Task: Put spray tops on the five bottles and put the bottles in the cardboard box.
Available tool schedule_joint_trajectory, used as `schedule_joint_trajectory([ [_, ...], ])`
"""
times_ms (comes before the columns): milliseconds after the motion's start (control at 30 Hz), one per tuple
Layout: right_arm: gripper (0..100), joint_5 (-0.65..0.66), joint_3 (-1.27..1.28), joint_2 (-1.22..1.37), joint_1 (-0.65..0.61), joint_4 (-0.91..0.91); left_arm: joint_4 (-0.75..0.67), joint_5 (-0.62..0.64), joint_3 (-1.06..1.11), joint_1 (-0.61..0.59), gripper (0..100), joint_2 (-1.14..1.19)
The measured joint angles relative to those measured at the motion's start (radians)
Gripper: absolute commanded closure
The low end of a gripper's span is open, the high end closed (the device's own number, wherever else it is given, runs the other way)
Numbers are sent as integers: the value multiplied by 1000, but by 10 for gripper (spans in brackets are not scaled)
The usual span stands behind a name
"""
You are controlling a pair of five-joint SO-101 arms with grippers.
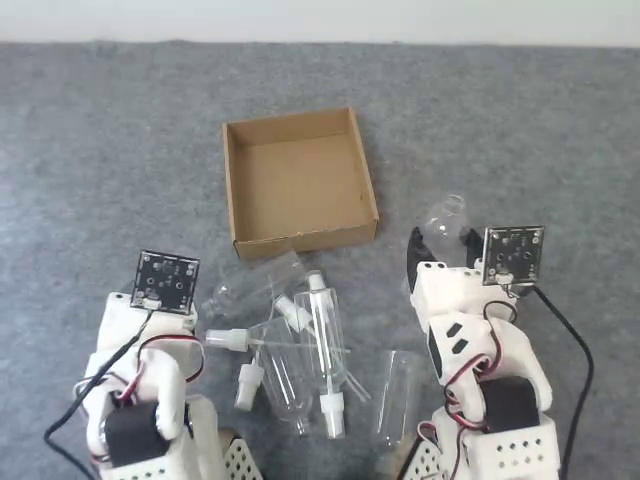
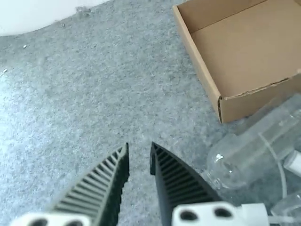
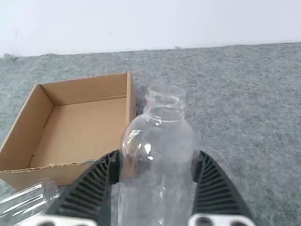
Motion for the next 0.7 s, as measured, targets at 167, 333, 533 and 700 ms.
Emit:
schedule_joint_trajectory([
  [167, 916, 0, 0, 0, 5, 0, 3, -29, -2, 0, 923, 51],
  [333, 916, 0, 0, 0, 5, 0, 3, -51, -52, 0, 923, 285],
  [533, 916, 0, 0, 0, 5, 0, 3, -51, -115, 0, 850, 572],
  [700, 916, 0, 0, 0, 5, 0, -17, 106, -121, 0, 787, 704],
])
